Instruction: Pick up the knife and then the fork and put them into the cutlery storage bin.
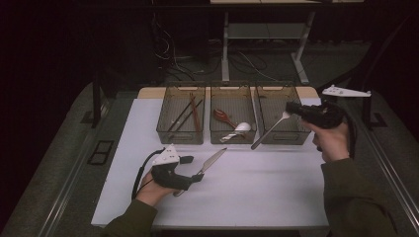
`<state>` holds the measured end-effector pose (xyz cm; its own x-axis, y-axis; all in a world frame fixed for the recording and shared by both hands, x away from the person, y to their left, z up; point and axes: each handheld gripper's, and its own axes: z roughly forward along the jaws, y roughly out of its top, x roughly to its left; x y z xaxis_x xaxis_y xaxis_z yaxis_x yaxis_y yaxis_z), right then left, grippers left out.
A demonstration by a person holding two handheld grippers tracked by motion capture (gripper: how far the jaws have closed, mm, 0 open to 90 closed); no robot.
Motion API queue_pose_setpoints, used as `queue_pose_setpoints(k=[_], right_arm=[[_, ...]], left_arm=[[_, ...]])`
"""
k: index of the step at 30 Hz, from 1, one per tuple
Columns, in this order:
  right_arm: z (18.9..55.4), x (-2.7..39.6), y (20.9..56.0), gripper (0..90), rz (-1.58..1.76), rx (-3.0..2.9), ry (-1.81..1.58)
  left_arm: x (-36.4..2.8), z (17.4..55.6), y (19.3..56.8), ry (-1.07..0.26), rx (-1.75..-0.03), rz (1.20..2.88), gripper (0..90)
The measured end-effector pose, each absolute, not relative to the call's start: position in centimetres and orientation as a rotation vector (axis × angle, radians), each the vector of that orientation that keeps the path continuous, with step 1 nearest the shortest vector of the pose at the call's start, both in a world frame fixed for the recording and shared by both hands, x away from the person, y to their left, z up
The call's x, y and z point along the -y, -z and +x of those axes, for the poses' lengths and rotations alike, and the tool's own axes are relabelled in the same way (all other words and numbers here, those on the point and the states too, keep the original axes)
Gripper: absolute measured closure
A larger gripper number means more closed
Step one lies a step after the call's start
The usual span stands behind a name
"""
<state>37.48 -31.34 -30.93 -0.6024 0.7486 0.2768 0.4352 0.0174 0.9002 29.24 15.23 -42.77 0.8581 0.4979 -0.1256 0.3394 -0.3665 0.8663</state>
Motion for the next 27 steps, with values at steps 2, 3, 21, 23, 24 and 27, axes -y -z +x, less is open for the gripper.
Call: queue_pose_setpoints(k=[2, 3, 21, 23, 24, 27], right_arm=[[38.0, 32.1, 30.3, 87.2, 1.229, -1.997, -1.602], [38.2, 32.5, 30.0, 87.2, 1.238, -1.990, -1.591], [44.0, 35.5, 30.1, 87.1, 1.327, -1.965, -1.359], [44.6, 35.3, 30.9, 87.1, 1.343, -1.989, -1.332], [44.9, 35.2, 31.3, 87.1, 1.347, -2.006, -1.317], [45.6, 34.6, 32.5, 87.0, 1.371, -2.054, -1.277]], left_arm=[[-15.9, 29.0, 43.0, -0.194, -0.624, 1.982, 18.2], [-16.2, 28.9, 43.0, -0.196, -0.629, 1.982, 15.8], [-17.2, 28.2, 43.4, -0.219, -0.677, 1.978, 0.0], [-17.2, 28.2, 43.4, -0.218, -0.676, 1.978, 0.0], [-17.2, 28.2, 43.4, -0.218, -0.674, 1.980, 0.0], [-17.2, 28.2, 43.4, -0.216, -0.673, 1.983, 0.0]])
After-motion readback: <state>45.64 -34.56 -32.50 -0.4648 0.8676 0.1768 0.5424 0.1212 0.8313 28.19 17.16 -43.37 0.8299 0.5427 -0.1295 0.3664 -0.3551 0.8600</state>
